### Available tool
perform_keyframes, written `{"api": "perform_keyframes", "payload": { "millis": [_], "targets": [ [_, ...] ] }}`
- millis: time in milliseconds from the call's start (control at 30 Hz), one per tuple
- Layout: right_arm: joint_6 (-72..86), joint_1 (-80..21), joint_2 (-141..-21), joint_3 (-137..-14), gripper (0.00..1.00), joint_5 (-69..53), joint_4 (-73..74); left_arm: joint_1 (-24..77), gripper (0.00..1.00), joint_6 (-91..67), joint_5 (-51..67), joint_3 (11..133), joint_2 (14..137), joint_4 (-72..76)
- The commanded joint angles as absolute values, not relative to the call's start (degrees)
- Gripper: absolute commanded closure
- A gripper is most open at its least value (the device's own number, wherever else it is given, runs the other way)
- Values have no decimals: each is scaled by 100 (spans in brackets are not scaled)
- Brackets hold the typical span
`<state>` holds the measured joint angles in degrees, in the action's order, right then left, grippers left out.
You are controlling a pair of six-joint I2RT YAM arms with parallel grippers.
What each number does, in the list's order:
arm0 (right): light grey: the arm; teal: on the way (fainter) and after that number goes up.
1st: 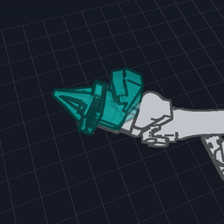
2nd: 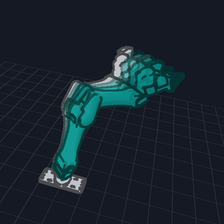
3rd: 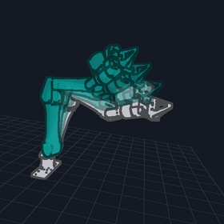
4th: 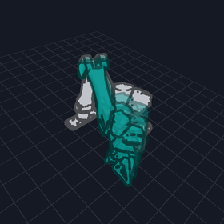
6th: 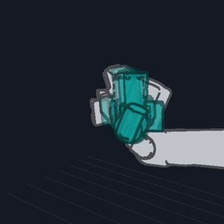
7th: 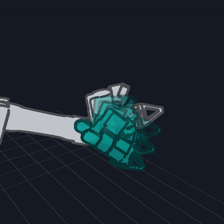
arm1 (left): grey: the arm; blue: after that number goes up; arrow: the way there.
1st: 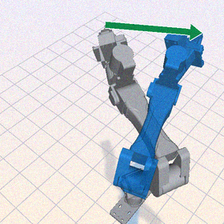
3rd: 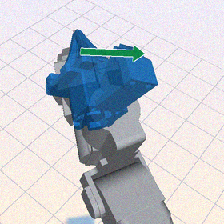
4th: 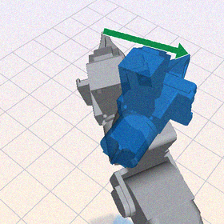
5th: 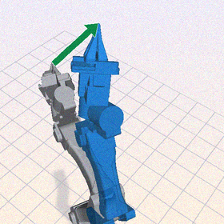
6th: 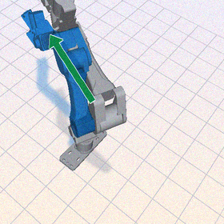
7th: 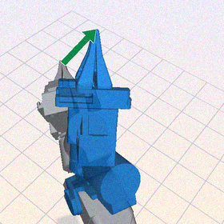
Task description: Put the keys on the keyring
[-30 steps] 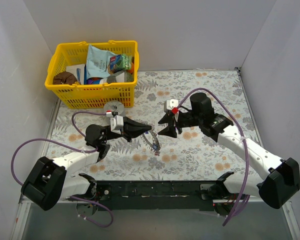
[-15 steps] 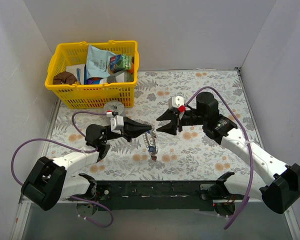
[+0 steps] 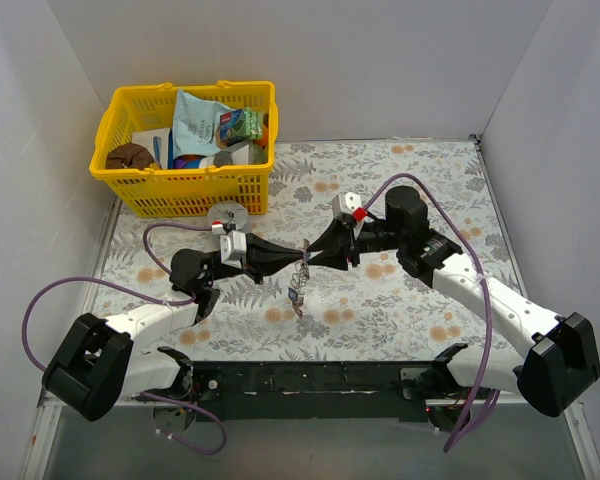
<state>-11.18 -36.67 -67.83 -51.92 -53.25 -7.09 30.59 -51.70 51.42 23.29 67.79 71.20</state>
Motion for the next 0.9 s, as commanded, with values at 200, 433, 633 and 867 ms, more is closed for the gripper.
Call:
{"api": "perform_keyframes", "payload": {
  "millis": [200,433,633,867],
  "targets": [
    [-730,-3683,-6926,-5071,71,-5660,-1459,3085,100,-5238,5045,2399,6653,7453],
    [-738,-3709,-7136,-5255,98,-5722,-1189,3085,100,-5309,5071,2373,6662,7585],
    [-1133,-3718,-7198,-5510,99,-5459,-520,3076,100,-5213,5115,2399,6610,7348],
    [-2054,-3718,-7391,-6264,99,-4835,1018,3085,87,-3960,5379,2926,6294,5207]
  ]
}}
